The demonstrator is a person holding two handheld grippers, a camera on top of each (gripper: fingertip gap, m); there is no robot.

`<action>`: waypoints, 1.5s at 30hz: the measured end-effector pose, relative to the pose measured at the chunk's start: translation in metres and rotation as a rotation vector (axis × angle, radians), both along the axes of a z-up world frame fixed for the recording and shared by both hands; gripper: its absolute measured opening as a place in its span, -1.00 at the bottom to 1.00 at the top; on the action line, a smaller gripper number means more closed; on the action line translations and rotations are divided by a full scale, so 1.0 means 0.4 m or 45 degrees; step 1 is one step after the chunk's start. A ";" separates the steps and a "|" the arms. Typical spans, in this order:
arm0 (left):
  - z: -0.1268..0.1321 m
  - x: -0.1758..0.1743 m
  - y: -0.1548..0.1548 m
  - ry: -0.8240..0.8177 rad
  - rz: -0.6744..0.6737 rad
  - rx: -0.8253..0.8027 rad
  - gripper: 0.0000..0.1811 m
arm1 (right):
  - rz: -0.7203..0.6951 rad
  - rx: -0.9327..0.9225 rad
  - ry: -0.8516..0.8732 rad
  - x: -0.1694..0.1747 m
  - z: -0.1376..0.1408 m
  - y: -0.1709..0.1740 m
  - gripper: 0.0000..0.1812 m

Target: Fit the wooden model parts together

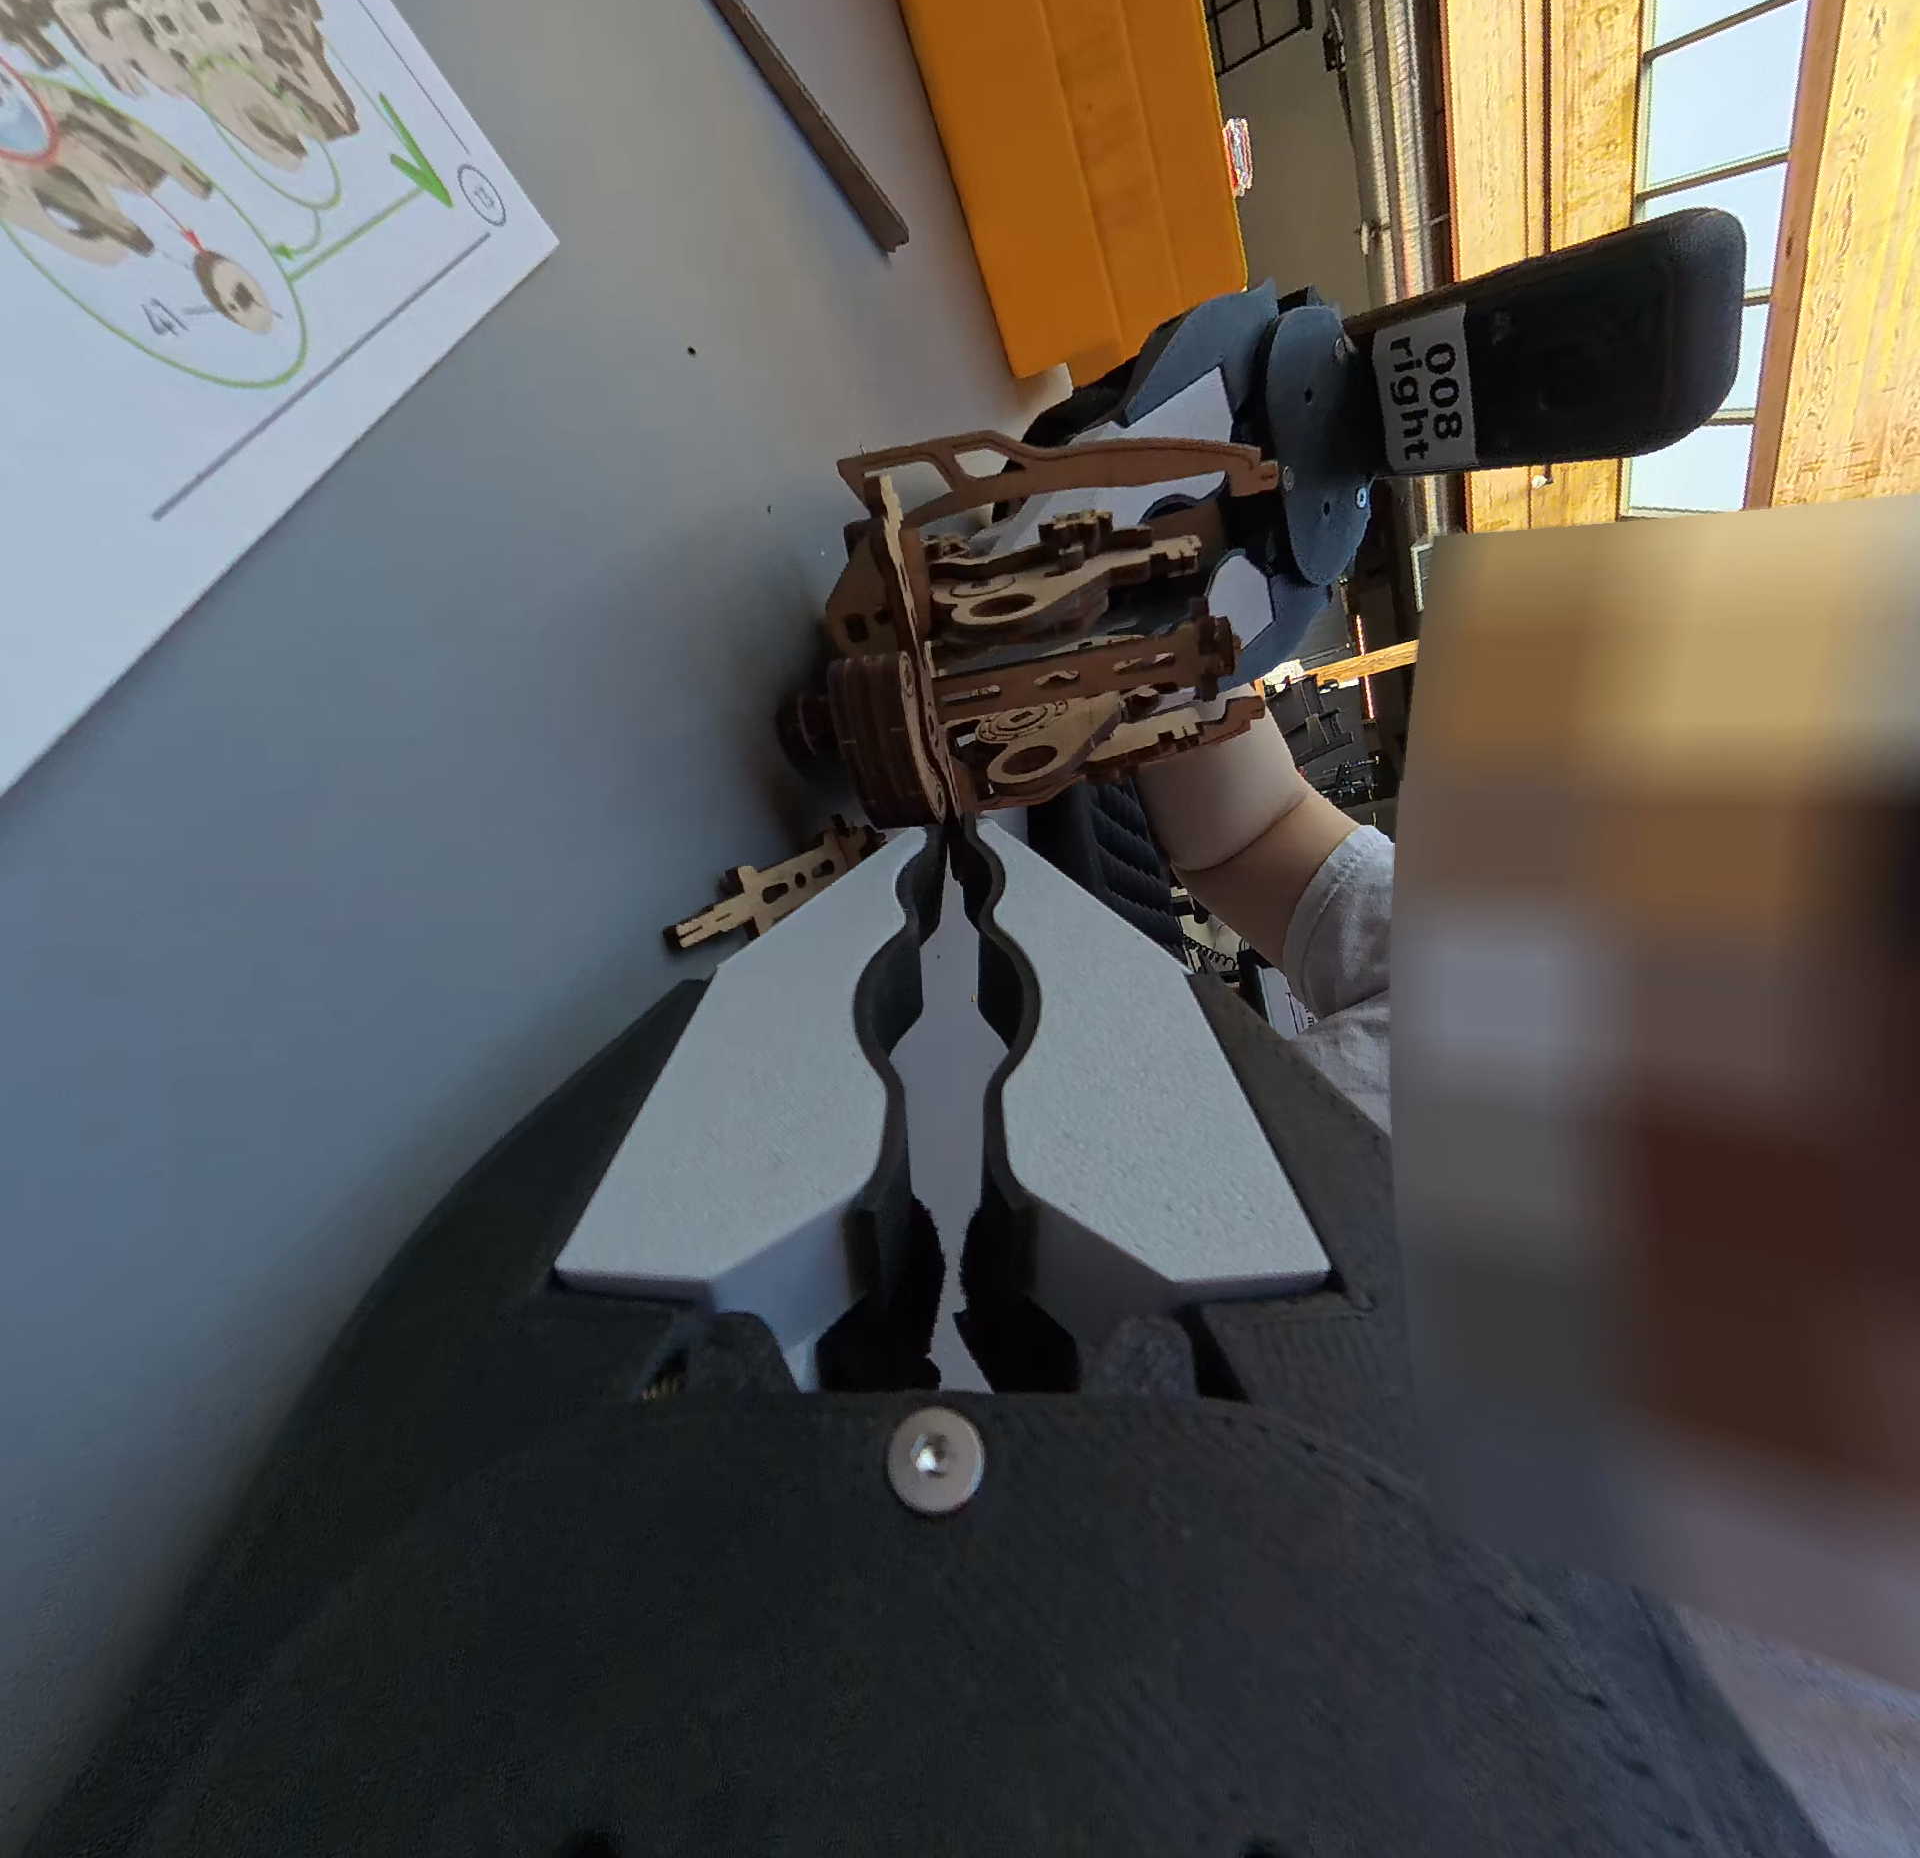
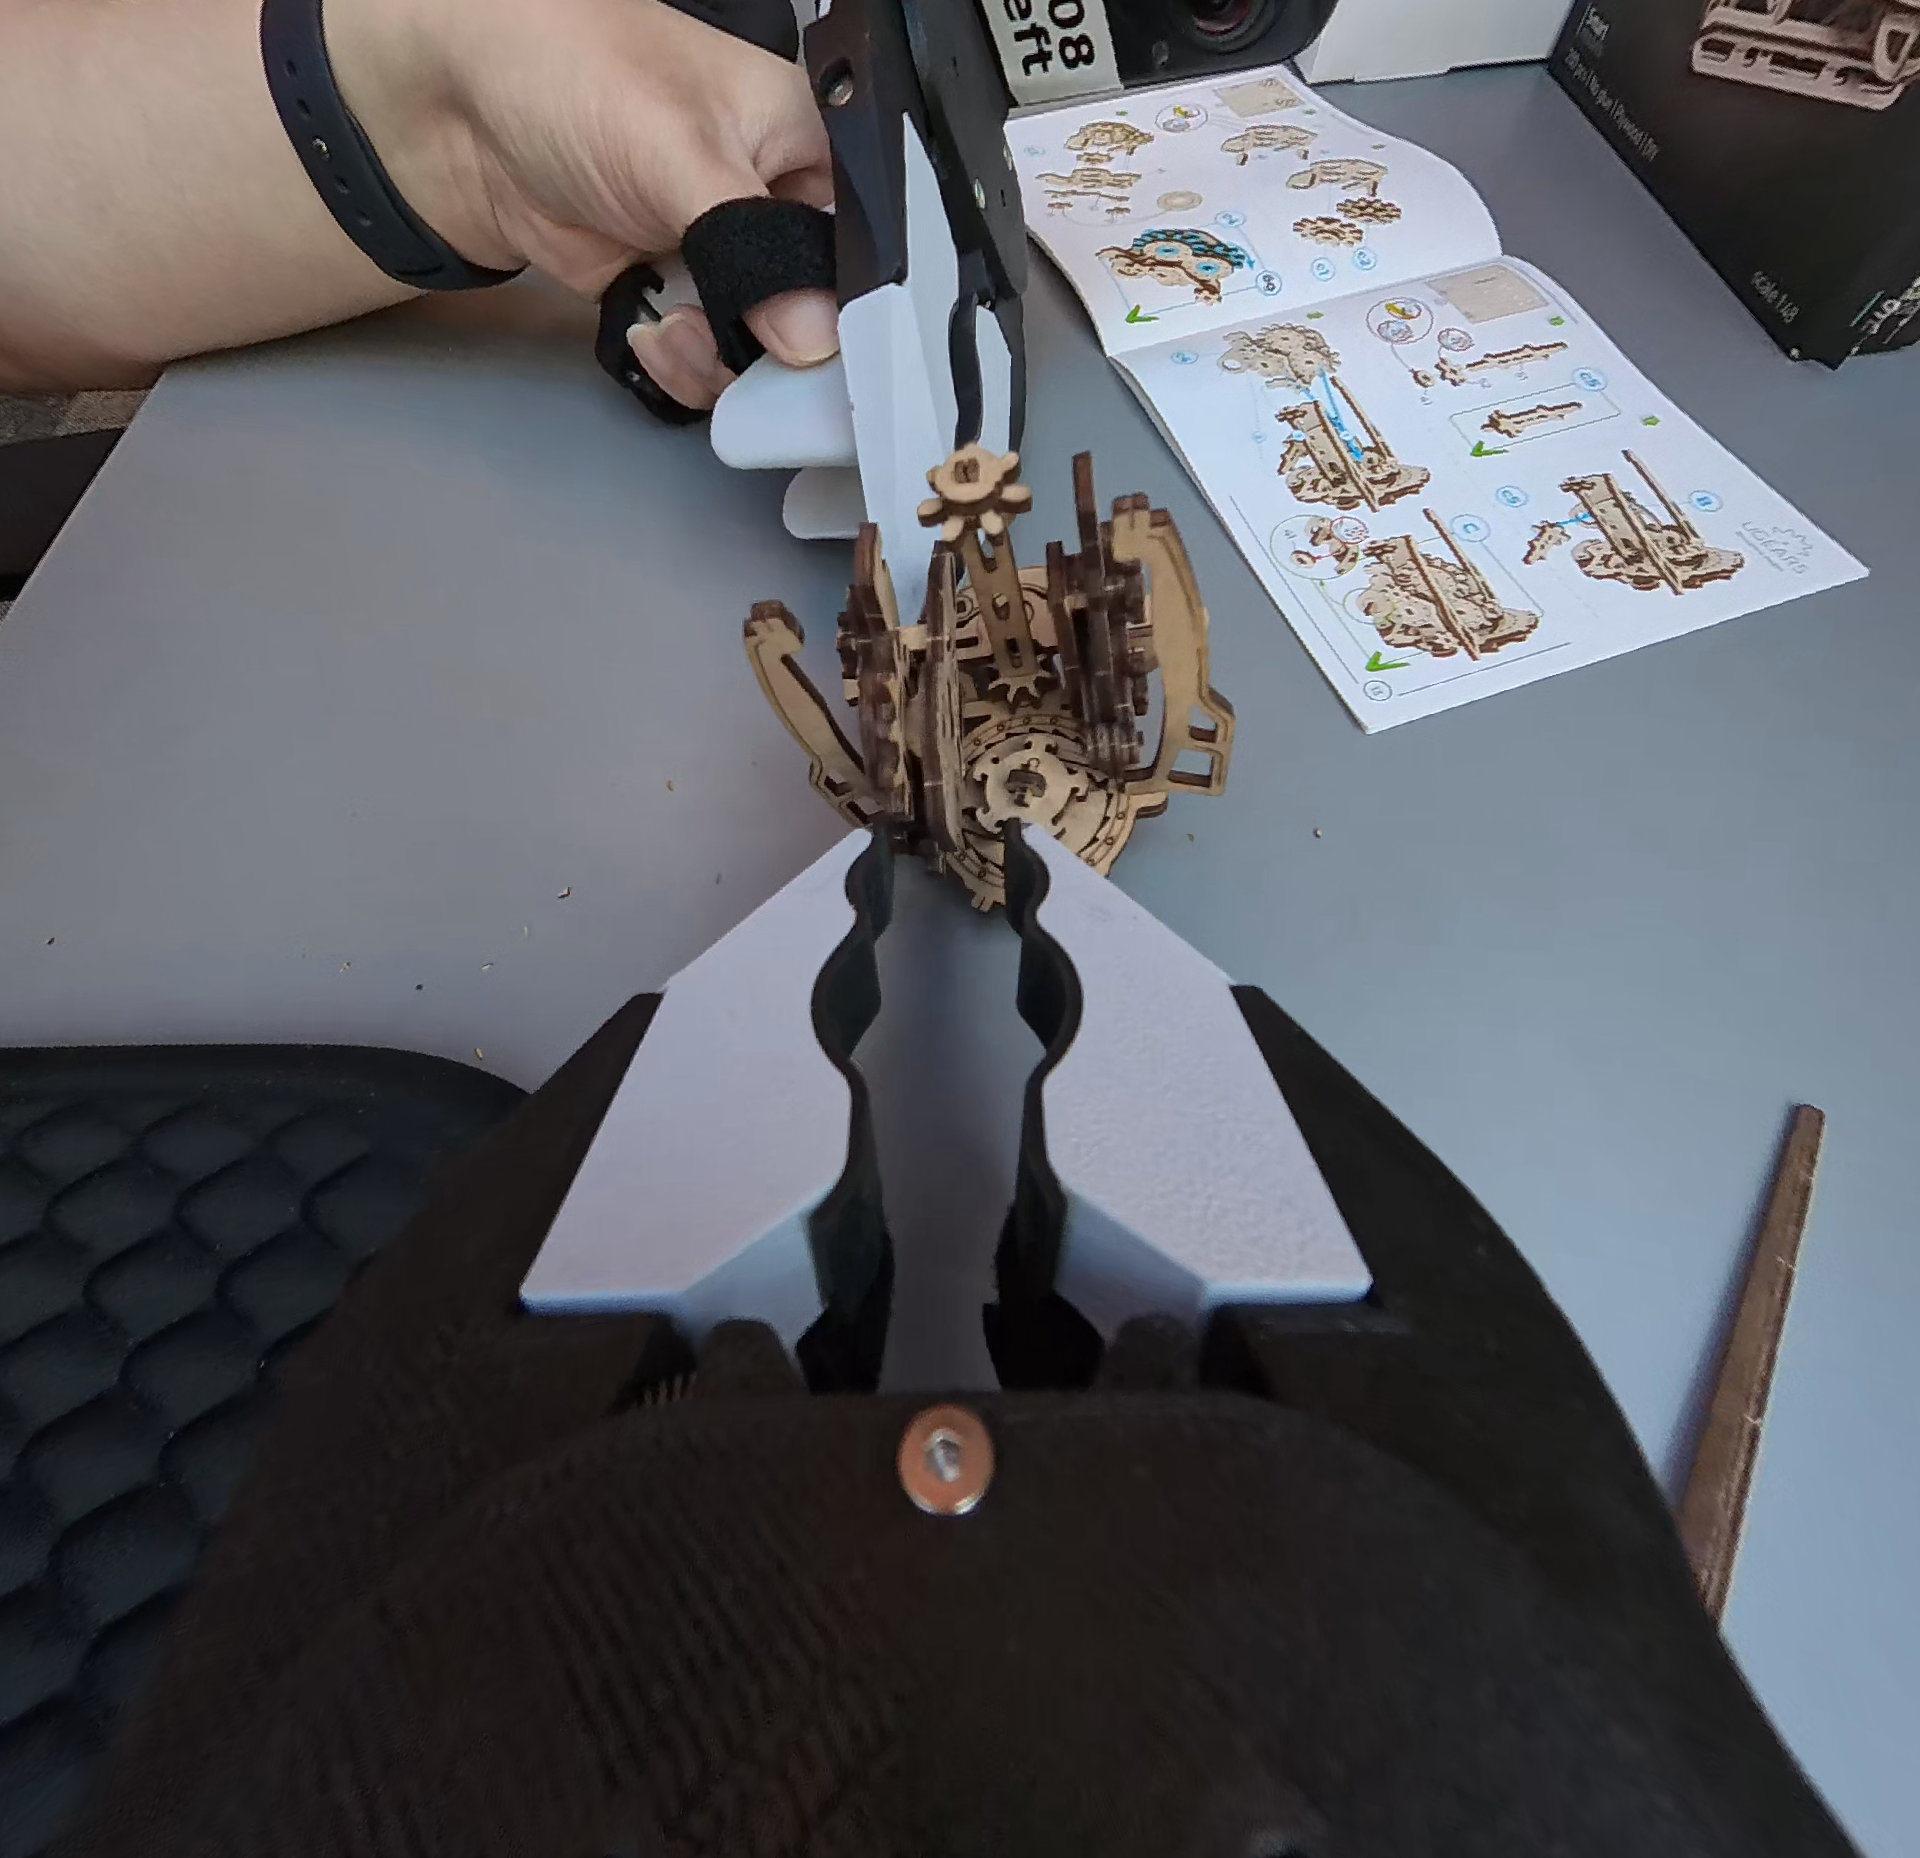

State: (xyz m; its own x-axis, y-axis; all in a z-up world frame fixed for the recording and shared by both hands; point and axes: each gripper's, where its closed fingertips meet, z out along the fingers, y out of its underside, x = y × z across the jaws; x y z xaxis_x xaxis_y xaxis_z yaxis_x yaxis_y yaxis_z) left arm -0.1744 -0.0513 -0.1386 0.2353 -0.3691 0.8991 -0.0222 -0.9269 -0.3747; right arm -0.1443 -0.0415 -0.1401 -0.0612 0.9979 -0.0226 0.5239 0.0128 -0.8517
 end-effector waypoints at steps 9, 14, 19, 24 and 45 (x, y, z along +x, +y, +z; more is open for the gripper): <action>-0.001 -0.002 0.005 -0.002 0.020 -0.002 -0.99 | -0.024 0.128 -0.047 -0.014 -0.015 0.001 -0.88; -0.001 -0.002 0.005 -0.005 0.019 -0.003 -0.99 | -0.021 0.155 -0.045 -0.016 -0.014 0.001 -0.88; 0.000 -0.001 0.003 -0.004 0.007 -0.004 -0.99 | 0.003 0.154 -0.039 -0.014 -0.013 -0.002 -0.88; 0.001 -0.011 0.003 0.033 0.019 0.030 -0.92 | 0.016 0.163 -0.040 -0.014 -0.014 -0.004 -0.88; 0.018 -0.015 0.001 -0.018 0.002 0.003 -0.88 | 0.062 0.235 -0.027 -0.004 -0.012 -0.004 -0.88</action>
